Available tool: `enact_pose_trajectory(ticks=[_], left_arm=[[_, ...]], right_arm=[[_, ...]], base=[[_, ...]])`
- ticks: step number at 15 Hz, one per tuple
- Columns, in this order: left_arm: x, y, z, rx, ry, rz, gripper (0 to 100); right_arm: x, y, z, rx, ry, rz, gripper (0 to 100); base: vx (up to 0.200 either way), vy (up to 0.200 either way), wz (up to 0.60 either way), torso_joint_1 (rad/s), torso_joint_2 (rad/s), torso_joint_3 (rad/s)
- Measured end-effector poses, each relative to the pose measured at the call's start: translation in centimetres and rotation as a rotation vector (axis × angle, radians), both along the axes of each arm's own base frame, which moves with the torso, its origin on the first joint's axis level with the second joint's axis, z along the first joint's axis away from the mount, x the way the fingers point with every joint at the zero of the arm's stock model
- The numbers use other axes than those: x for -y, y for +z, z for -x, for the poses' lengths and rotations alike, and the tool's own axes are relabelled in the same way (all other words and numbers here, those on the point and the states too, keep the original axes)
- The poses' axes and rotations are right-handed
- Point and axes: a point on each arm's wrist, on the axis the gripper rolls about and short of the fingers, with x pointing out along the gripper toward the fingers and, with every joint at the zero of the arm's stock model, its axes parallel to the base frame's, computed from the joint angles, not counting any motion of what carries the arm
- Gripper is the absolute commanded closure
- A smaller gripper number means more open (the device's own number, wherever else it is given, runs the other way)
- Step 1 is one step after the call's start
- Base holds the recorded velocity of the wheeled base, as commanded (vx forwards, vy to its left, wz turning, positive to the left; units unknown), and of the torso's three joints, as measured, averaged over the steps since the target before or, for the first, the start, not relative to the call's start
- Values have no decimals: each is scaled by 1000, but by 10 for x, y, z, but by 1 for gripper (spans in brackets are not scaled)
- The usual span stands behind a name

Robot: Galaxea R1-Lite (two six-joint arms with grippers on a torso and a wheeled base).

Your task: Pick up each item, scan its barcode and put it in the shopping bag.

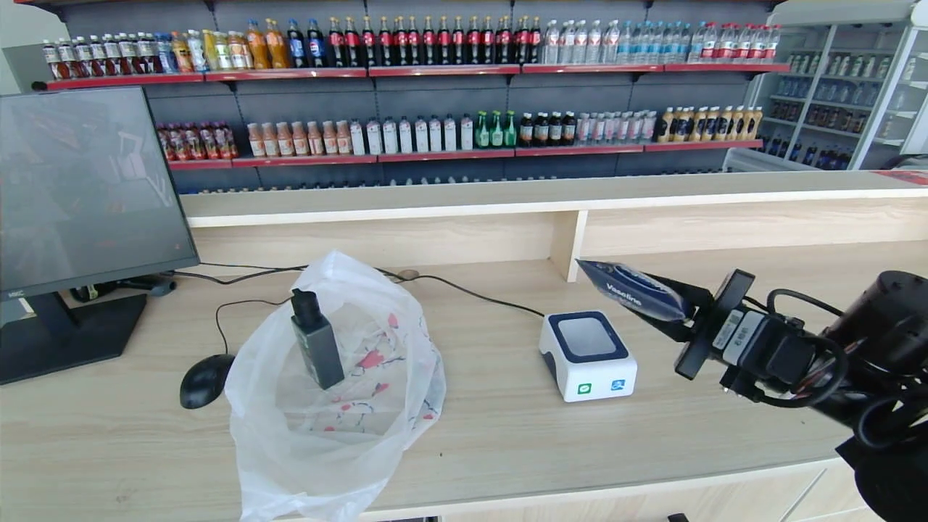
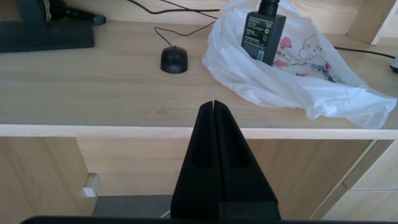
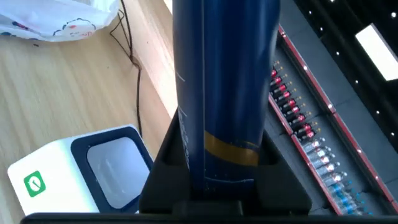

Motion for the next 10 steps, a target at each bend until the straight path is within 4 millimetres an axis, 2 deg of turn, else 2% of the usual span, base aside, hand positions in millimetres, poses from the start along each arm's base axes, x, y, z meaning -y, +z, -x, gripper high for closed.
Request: enact_pose_trajectory(ticks=[2,6,10], left_arm=[[0,0,0,0,0,0,100],[0,0,0,-1,0,0,100],[0,0,0,-1,0,0,100]], right_arm=[[-1,-9,-7,33,79,65,100],[1,-22,-18,39,132,110,100],[-1,-31,-41,73,227,134,100]], base=[[0,0,0,0,0,0],[0,0,0,0,0,0],[0,0,0,0,0,0]])
